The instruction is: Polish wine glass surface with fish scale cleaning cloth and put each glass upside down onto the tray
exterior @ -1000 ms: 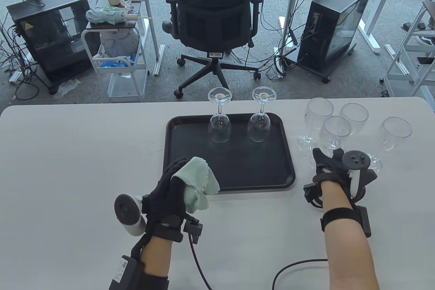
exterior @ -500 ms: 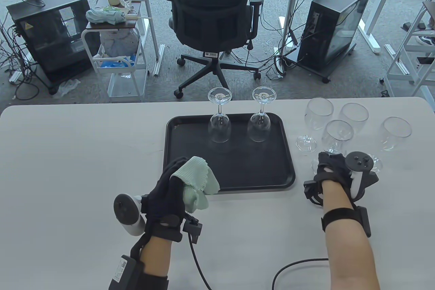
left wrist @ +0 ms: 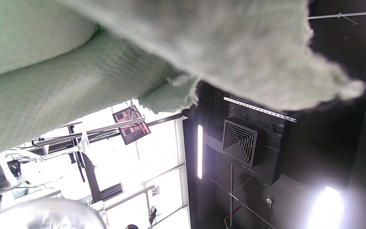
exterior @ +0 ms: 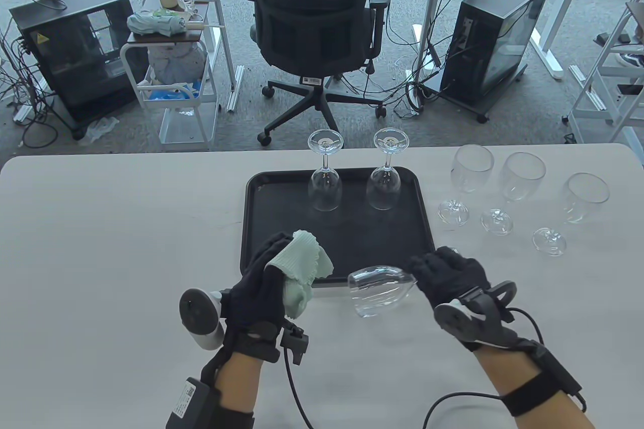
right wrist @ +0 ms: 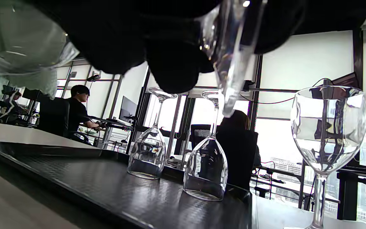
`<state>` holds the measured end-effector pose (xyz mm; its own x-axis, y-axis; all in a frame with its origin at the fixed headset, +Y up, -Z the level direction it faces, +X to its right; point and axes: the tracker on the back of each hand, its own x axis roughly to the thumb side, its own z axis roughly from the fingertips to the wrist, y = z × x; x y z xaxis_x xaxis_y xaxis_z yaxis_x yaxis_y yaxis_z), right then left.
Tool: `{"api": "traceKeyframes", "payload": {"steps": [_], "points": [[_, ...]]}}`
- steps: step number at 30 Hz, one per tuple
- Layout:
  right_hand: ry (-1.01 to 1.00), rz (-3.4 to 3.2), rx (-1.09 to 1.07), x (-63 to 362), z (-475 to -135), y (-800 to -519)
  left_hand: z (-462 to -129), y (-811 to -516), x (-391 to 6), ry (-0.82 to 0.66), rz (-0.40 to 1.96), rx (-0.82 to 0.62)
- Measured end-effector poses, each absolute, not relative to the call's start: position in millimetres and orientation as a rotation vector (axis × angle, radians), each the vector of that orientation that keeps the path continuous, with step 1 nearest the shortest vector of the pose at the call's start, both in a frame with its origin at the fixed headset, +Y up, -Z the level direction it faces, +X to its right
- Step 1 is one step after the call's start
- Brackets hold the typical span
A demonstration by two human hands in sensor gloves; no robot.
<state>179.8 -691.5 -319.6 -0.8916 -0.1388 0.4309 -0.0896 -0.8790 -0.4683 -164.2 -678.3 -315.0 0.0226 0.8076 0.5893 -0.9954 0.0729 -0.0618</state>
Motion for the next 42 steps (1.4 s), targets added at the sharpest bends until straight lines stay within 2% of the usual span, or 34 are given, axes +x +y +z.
{"api": "traceKeyframes", "payload": {"steps": [2, 6, 12, 15, 17, 20, 21, 24, 26, 28, 29, 30, 32, 34, 35, 36, 37, 38, 39, 40, 41, 42], "points": [[0.704, -2.976, -0.715, 155, -317, -688, -313, -677, -159, -0.571, 1.447, 0.42], [0.711, -3.01, -0.643, 127, -318, -675, -312, -677, -155, -0.604, 1.419, 0.406], [0.8, -3.048, -0.623, 106, -312, -653, -319, -687, -149, -0.607, 1.379, 0.33], [0.932, -3.049, -0.643, 99, -301, -647, -320, -692, -146, -0.606, 1.351, 0.329], [0.953, -3.04, -0.605, 99, -295, -646, -319, -693, -146, -0.568, 1.317, 0.354], [1.047, -3.059, -0.777, 107, -292, -647, -318, -693, -151, -0.497, 1.32, 0.438], [1.189, -3.095, -0.896, 117, -290, -649, -318, -693, -154, -0.498, 1.337, 0.444], [1.416, -3.184, -0.981, 149, -297, -659, -317, -693, -157, -0.457, 1.414, 0.452], [1.247, -3.475, -1.065, 169, -312, -672, -318, -691, -157, -0.47, 1.438, 0.423], [1.139, -3.715, -1.39, 177, -322, -685, -318, -691, -153, -0.496, 1.435, 0.397], [1.064, -3.799, -1.48, 178, -326, -690, -317, -691, -151, -0.516, 1.423, 0.381], [1.034, -3.863, -1.488, 179, -326, -695, -316, -692, -148, -0.504, 1.41, 0.382], [1.079, -3.943, -1.373, 178, -328, -700, -315, -692, -145, -0.532, 1.396, 0.385], [0.861, -4.161, -1.251, 178, -329, -706, -314, -693, -145, -0.557, 1.367, 0.394], [0.443, -4.378, -1.089, 177, -331, -711, -315, -692, -143, -0.585, 1.347, 0.398], [0.32, -4.424, -1.026, 178, -331, -712, -315, -691, -142, -0.593, 1.323, 0.391], [0.31, -4.392, -1.147, 179, -330, -712, -315, -691, -143, -0.589, 1.29, 0.386], [0.474, -4.284, -1.225, 179, -330, -710, -315, -691, -143, -0.591, 1.296, 0.39], [0.762, -4.084, -1.32, 180, -328, -705, -314, -690, -142, -0.581, 1.295, 0.383], [0.913, -3.958, -1.37, 180, -327, -702, -314, -689, -143, -0.577, 1.285, 0.383], [1.162, -3.73, -1.387, 181, -325, -699, -314, -689, -144, -0.567, 1.307, 0.383], [1.307, -3.572, -1.442, 181, -322, -695, -315, -690, -145, -0.544, 1.353, 0.362]]}}
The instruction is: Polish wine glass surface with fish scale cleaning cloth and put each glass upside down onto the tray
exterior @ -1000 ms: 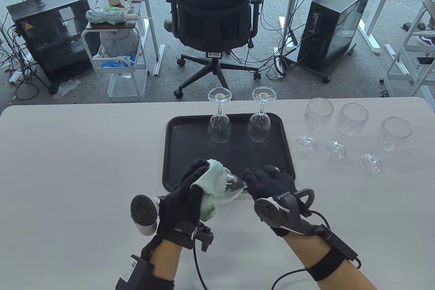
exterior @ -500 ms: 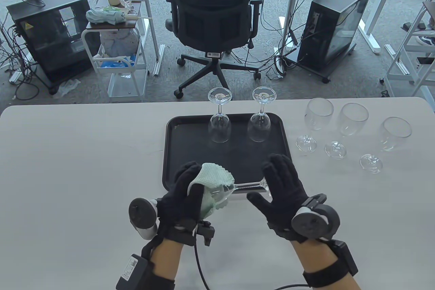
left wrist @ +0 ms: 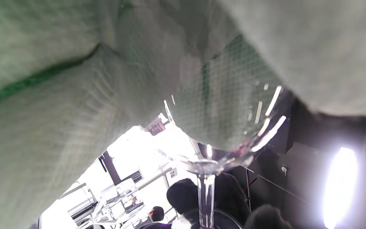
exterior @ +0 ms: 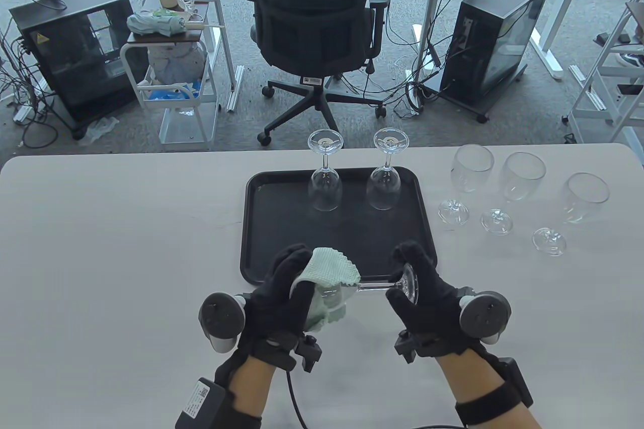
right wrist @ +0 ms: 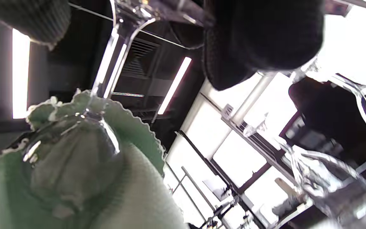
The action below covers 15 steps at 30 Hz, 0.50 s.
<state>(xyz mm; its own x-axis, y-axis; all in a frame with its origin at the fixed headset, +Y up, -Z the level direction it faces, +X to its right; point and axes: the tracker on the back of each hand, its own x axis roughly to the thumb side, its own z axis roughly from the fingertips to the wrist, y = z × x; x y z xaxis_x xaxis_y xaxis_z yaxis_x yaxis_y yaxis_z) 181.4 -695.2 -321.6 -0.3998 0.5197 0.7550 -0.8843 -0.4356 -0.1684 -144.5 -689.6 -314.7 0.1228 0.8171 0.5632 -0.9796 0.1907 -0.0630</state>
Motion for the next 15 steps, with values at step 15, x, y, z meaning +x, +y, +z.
{"api": "traceKeyframes", "payload": {"steps": [15], "points": [[-0.716, 2.007, 0.862, 180, -316, -684, -314, -686, -147, -0.565, 1.366, 0.347]]}}
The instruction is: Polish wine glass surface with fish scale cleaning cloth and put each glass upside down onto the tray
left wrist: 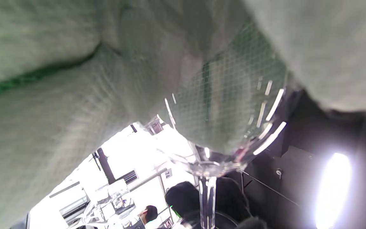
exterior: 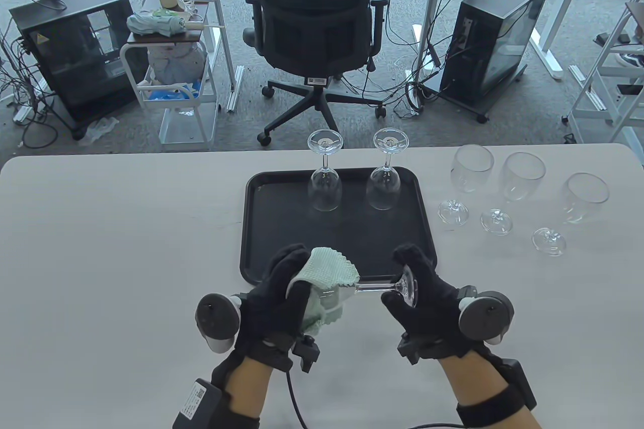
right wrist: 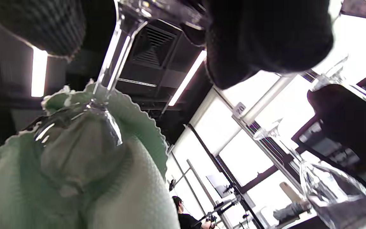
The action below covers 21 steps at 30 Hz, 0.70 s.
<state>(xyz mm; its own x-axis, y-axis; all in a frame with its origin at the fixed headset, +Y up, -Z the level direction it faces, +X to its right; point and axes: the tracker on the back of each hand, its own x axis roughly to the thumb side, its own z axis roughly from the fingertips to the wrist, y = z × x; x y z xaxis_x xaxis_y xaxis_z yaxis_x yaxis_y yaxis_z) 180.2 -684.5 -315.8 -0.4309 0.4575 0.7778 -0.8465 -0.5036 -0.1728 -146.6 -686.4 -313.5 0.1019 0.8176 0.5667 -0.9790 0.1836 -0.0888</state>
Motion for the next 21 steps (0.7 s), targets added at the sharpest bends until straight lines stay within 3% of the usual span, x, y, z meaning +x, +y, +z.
{"api": "traceKeyframes", "payload": {"steps": [3, 5, 9, 10, 15, 17, 19, 21], "points": [[-0.84, 2.027, 0.87, 183, -314, -686, -313, -691, -141, -0.542, 1.419, 0.287], [-0.694, 1.964, 0.747, 184, -319, -692, -312, -692, -139, -0.54, 1.374, 0.323], [-0.22, 1.869, 0.492, 181, -324, -695, -312, -688, -142, -0.6, 1.304, 0.426], [-0.229, 1.841, 0.549, 180, -323, -694, -313, -689, -144, -0.606, 1.308, 0.425], [-0.772, 2.063, 0.904, 184, -314, -685, -317, -693, -144, -0.577, 1.393, 0.319], [-0.893, 2.064, 0.934, 185, -310, -684, -316, -695, -141, -0.574, 1.439, 0.285], [-0.821, 1.999, 0.837, 185, -314, -688, -315, -692, -140, -0.572, 1.409, 0.303], [-0.535, 1.856, 0.672, 182, -321, -695, -314, -692, -141, -0.57, 1.391, 0.319]]}}
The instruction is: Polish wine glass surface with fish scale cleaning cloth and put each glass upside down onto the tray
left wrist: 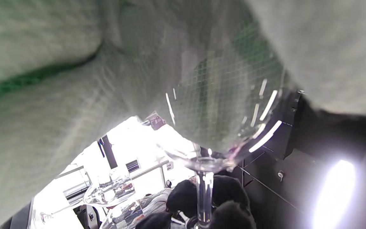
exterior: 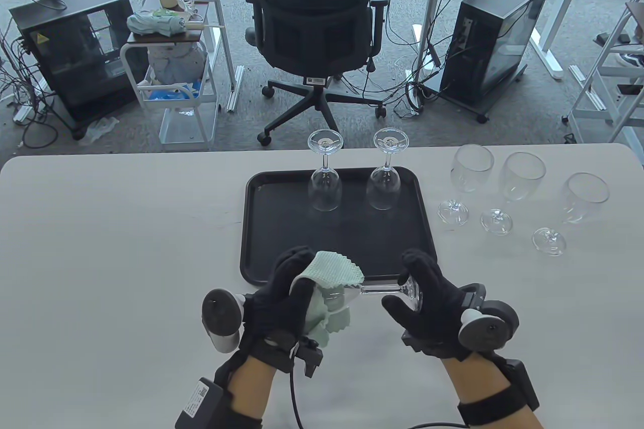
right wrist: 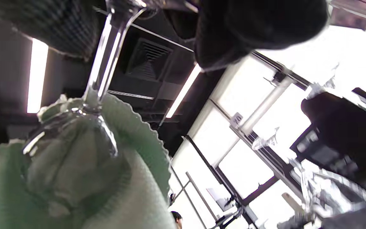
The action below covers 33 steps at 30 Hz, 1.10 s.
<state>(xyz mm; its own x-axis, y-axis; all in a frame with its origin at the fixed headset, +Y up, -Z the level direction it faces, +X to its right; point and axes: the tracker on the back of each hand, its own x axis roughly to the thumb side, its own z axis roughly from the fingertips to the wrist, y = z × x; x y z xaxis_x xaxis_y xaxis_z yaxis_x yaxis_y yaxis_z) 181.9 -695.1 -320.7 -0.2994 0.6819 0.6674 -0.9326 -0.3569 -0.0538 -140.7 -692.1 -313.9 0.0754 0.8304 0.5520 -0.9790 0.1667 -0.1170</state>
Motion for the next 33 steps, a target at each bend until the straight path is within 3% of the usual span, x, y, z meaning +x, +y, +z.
{"api": "traceKeyframes", "payload": {"steps": [3, 4, 6, 9, 12, 14, 19, 20, 28, 31, 33], "points": [[-0.22, 1.855, 0.454, 184, -326, -699, -314, -694, -138, -0.588, 1.34, 0.378], [-0.217, 1.85, 0.484, 185, -326, -699, -315, -696, -138, -0.581, 1.34, 0.383], [-0.361, 1.906, 0.545, 184, -324, -695, -317, -697, -140, -0.562, 1.376, 0.359], [-0.653, 2.043, 0.86, 183, -318, -687, -321, -699, -145, -0.55, 1.434, 0.288], [-0.841, 2.083, 0.935, 184, -314, -686, -320, -699, -144, -0.542, 1.447, 0.244], [-0.734, 1.972, 0.799, 184, -318, -692, -318, -696, -141, -0.557, 1.43, 0.271], [-0.186, 1.829, 0.437, 185, -327, -701, -311, -691, -136, -0.571, 1.313, 0.39], [-0.168, 1.793, 0.469, 185, -327, -702, -311, -691, -136, -0.576, 1.313, 0.388], [-0.774, 2.018, 0.884, 186, -317, -689, -316, -692, -142, -0.562, 1.418, 0.263], [-0.626, 1.906, 0.735, 185, -321, -693, -312, -687, -139, -0.572, 1.366, 0.31], [-0.392, 1.788, 0.573, 183, -324, -697, -310, -686, -140, -0.609, 1.361, 0.361]]}}
